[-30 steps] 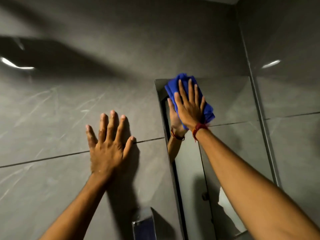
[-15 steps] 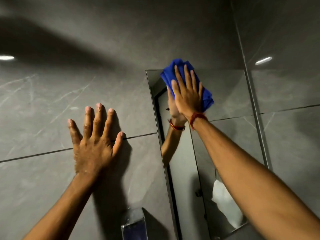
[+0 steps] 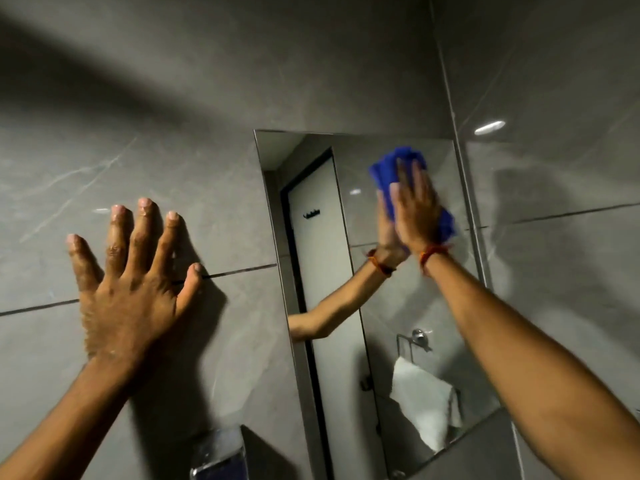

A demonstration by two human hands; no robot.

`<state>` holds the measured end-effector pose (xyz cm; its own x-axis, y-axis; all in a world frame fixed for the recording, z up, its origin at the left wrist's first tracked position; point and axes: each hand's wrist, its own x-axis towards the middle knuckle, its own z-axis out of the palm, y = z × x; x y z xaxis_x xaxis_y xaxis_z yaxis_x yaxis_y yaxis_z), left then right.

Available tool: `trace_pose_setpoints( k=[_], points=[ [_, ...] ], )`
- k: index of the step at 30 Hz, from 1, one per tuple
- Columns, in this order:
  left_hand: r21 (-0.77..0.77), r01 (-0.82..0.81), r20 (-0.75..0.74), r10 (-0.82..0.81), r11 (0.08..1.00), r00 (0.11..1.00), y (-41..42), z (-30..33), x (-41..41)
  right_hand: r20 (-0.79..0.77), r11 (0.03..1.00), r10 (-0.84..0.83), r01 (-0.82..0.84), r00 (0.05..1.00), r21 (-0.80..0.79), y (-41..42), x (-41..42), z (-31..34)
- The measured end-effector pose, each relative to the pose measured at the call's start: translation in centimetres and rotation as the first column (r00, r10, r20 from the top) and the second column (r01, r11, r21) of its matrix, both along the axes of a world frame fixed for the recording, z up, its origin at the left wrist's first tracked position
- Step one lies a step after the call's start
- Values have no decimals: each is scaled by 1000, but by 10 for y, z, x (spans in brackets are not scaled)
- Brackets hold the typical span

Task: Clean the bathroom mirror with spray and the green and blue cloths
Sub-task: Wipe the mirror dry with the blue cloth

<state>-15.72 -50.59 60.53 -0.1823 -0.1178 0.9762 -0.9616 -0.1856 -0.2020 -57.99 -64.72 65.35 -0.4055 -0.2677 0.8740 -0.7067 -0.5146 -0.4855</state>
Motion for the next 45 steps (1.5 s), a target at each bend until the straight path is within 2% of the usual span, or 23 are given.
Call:
trace_pose_setpoints(
  k=[1, 3, 7, 9, 11, 14, 16, 19, 21, 23, 25, 27, 30, 33, 35, 37, 38, 41, 43, 45],
  points=[
    [-11, -5, 3, 5, 1000, 1000, -2, -1, 0, 128, 997, 52, -58, 990, 41, -6, -25, 1],
    [-49, -20, 10, 21, 999, 1000, -5, -1, 0, 231, 989, 86, -111, 969, 94, -15, -52, -6],
    [-62, -48, 10, 49, 997, 999, -6, 4, 0, 180, 996, 22, -37, 983, 82, -7, -6, -25],
    [-53, -55, 12, 56, 997, 998, -5, 3, -2, 93, 998, -41, 37, 995, 43, 14, 45, -43],
    [-49, -38, 4, 38, 998, 999, -3, 4, -3, -115, 994, -109, 108, 987, -20, 37, 109, -74],
    [-16, 5, -41, -6, 1000, 999, 4, 0, -8, -392, 991, -100, 56, 914, -123, 67, 189, -135],
    [-13, 14, -110, -15, 1000, 994, 8, -8, -23, -484, 991, -110, 59, 868, -119, 74, 203, -172],
    [57, -1, -108, 7, 998, 994, 9, -27, -44, -487, 991, -119, 75, 865, -108, 65, 175, -192],
    [96, 13, -99, -4, 995, 995, 10, -28, -44, -361, 986, -165, 149, 918, -71, 47, 135, -184],
    [99, 13, -96, -3, 995, 995, 10, -25, -42, -33, 992, -120, 122, 992, 45, 22, 71, -167],
    [99, 21, -93, -11, 995, 996, 10, -26, -43, 281, 985, -23, -25, 959, 168, 0, -3, -155],
    [87, 36, -88, -28, 996, 996, 8, -28, -44, 400, 973, 13, -104, 916, 206, -13, -51, -160],
    [72, 29, -92, -23, 997, 996, 7, -26, -43, 445, 976, 7, -103, 896, 191, -12, -47, -181],
    [73, 20, -102, -12, 997, 995, 9, -25, -45, 371, 989, 5, -60, 929, 139, 13, 30, -213],
    [85, 30, -99, -21, 996, 995, 11, -26, -48, 139, 996, -49, 38, 989, 83, 42, 98, -244],
    [89, 30, -104, -21, 996, 994, 11, -25, -49, -151, 995, -81, 89, 985, 47, 65, 158, -286],
    [89, 32, -113, -22, 995, 993, 12, -24, -49, -215, 996, -53, 66, 975, 53, 73, 179, -306],
    [78, 47, -140, -36, 996, 989, 13, -29, -51, -287, 992, -39, 72, 957, 108, 88, 194, -358],
    [145, 55, -10, -54, 988, 999, 11, -42, -62, -286, 976, -16, 77, 958, 202, 88, 177, -375],
    [225, 60, 128, -90, 973, 988, 5, -58, -79, -86, 957, -8, 33, 996, 289, 82, 145, -382]
  ],
)
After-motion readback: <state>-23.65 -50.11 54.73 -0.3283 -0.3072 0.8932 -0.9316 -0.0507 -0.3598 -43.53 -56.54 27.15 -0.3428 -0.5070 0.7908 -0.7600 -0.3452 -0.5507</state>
